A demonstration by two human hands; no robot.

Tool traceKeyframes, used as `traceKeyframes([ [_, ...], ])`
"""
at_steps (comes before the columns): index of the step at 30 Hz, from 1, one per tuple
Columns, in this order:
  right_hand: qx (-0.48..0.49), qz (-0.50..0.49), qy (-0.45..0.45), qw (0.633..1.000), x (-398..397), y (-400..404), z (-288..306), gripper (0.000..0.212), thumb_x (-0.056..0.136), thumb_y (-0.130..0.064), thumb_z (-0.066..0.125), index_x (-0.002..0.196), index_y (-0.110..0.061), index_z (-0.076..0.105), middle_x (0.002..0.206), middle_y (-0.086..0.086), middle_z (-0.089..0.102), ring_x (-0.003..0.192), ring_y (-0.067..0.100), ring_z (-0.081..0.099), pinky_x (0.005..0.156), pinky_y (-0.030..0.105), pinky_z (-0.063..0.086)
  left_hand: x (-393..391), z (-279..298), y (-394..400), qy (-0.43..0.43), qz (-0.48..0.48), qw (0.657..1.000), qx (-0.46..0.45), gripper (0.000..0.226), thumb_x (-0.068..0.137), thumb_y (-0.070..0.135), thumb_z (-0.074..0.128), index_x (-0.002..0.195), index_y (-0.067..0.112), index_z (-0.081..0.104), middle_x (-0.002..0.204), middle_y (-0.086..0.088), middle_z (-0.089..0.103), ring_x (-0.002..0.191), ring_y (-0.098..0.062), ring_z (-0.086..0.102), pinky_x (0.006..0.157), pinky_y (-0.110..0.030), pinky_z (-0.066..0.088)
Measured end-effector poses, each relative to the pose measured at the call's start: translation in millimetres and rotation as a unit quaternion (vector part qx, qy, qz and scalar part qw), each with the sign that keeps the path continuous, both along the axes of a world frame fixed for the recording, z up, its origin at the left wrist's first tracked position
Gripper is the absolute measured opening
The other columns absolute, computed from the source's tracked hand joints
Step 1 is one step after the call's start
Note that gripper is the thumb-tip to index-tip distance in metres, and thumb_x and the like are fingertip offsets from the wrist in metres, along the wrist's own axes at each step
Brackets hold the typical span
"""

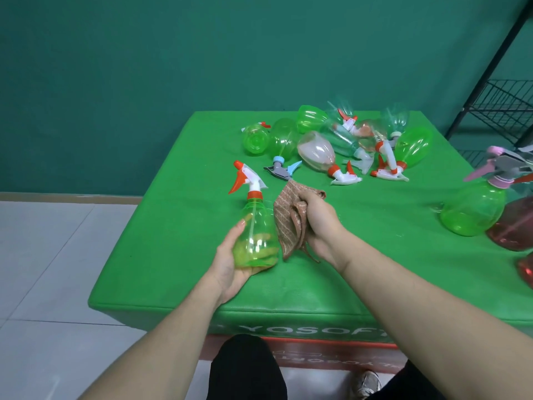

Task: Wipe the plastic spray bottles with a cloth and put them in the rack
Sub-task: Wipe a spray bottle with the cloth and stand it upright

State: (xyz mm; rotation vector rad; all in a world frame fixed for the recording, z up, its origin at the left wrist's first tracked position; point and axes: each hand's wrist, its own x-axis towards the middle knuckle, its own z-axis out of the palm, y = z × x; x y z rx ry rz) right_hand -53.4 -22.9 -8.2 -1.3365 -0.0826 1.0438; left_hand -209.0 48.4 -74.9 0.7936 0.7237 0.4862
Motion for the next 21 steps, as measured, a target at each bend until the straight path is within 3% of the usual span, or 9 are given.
traceKeyframes([
  [3,-0.010,-0.010,0.008,1.000,-4,14,2,0.027,0.106,-0.026,0.047,0.098,-0.007,0.065,0.069,0.008,0.072,0.057,0.021,0.069,0.053,0.029,0.058,0,-4,3,0.001,-0.007,1.000,0.013,0.059,0.081,0.050,0.059,0.125,0.012,0.061,0.105,-0.019,0.075,0.091,-0.035,0.072,0.093,-0.053,0.053],
  [7,-0.016,-0.008,0.024,1.000,-12,35,5,0.025,0.104,-0.032,0.050,0.099,-0.010,0.063,0.072,0.010,0.068,0.059,0.023,0.064,0.066,0.036,0.058,-1,-5,4,-0.021,-0.011,1.000,0.020,0.062,0.079,0.054,0.057,0.131,0.020,0.059,0.109,-0.017,0.075,0.092,-0.034,0.073,0.089,-0.051,0.056],
  [12,-0.003,0.023,0.014,1.000,-18,54,14,0.029,0.105,-0.024,0.043,0.087,-0.013,0.063,0.065,0.008,0.061,0.053,0.022,0.057,0.057,0.032,0.053,1,-8,4,0.003,-0.032,0.999,0.030,0.084,0.072,0.059,0.072,0.142,0.017,0.052,0.113,-0.016,0.073,0.091,-0.033,0.073,0.079,-0.046,0.061],
  [16,-0.021,0.042,-0.017,0.999,-22,61,19,0.031,0.107,-0.020,0.038,0.088,-0.012,0.061,0.062,0.008,0.057,0.051,0.022,0.055,0.056,0.033,0.052,0,-9,6,-0.004,-0.037,0.999,0.007,0.096,0.060,0.061,0.075,0.142,0.014,0.054,0.121,-0.021,0.070,0.096,-0.034,0.071,0.081,-0.045,0.061],
  [21,-0.051,0.092,-0.065,0.992,-27,62,18,0.032,0.107,-0.026,0.036,0.102,-0.006,0.061,0.075,0.014,0.060,0.063,0.025,0.058,0.073,0.044,0.057,-1,-10,7,-0.003,-0.028,1.000,-0.005,0.082,0.075,0.059,0.069,0.140,0.011,0.054,0.119,-0.020,0.071,0.100,-0.033,0.070,0.081,-0.045,0.060],
])
